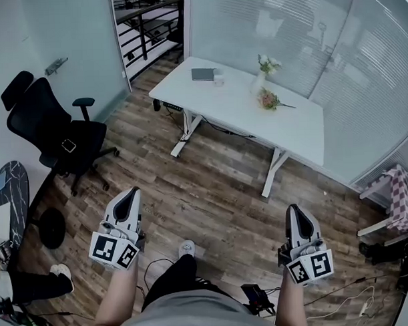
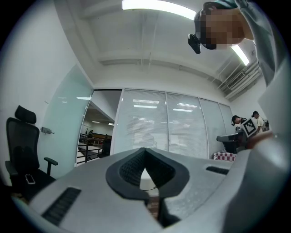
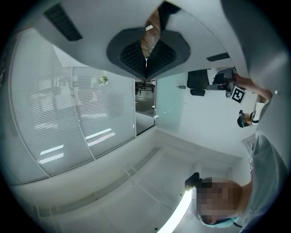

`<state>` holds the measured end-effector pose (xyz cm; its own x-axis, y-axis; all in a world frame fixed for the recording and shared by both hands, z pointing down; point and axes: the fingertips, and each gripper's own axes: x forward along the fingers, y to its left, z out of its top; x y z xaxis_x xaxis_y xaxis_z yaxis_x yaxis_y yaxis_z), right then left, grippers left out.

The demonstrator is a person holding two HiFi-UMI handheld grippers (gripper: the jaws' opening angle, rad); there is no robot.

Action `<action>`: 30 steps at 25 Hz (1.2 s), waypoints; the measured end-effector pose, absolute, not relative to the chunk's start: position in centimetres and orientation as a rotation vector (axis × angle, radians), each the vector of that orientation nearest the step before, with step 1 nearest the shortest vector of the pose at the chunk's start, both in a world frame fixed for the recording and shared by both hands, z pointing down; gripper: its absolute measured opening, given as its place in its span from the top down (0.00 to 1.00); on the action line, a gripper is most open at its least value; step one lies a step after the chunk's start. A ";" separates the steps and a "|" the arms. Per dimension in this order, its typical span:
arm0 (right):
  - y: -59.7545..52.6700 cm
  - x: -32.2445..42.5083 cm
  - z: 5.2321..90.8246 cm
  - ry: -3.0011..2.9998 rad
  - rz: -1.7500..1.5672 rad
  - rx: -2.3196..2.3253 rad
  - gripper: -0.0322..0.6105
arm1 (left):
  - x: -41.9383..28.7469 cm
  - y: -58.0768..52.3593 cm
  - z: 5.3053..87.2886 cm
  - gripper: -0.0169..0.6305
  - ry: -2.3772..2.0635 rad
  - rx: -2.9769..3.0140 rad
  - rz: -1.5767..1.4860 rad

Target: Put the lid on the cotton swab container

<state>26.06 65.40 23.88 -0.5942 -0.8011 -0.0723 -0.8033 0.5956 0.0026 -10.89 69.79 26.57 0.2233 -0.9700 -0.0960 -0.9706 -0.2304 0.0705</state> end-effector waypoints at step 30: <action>46.5 16.6 25.6 2.712 -0.005 -1.421 0.91 | -19.6 48.5 28.0 0.97 1.913 -2.505 0.159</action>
<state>16.57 46.52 25.58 -0.5668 -0.8209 -0.0692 -0.8206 0.5700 -0.0401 -19.65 48.49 28.00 0.2600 -0.9630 -0.0711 -0.9615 -0.2650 0.0726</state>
